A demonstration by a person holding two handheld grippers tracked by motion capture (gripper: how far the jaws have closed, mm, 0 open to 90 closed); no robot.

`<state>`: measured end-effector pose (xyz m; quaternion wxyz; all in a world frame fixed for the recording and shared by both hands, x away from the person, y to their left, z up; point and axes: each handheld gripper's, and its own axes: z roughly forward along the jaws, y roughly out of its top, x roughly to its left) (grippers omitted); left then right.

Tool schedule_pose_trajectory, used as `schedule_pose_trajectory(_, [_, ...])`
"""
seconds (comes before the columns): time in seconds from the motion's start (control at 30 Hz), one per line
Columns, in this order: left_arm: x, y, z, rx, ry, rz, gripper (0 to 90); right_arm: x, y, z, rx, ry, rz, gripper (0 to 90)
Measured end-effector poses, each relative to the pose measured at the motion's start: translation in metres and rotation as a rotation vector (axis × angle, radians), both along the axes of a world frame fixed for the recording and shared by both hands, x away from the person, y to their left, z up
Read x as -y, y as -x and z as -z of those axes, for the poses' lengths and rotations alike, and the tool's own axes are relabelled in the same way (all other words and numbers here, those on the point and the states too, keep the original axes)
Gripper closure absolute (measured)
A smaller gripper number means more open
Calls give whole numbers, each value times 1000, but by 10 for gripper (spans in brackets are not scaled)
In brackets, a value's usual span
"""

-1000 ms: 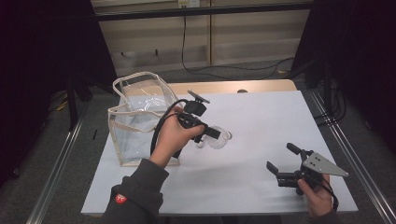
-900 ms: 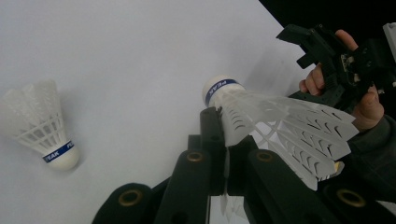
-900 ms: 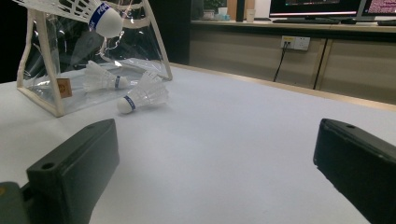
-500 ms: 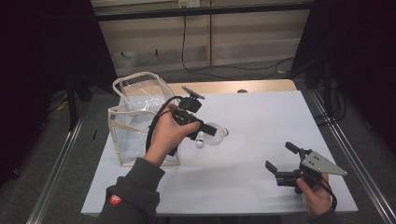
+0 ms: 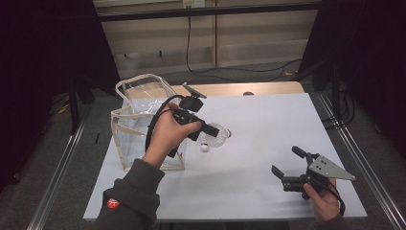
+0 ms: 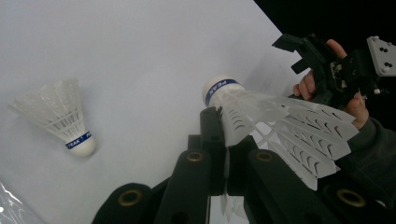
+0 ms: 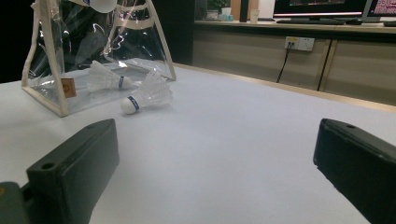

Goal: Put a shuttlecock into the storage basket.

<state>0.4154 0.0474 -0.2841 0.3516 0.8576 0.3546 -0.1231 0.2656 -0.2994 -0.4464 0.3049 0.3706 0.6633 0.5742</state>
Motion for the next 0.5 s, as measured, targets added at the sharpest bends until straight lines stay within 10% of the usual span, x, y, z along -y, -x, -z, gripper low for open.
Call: schedule_pose_trajectory(0.5, [-6, -2, -9, -8, 7, -7, 899, -2, 0, 0, -1, -5, -10, 1])
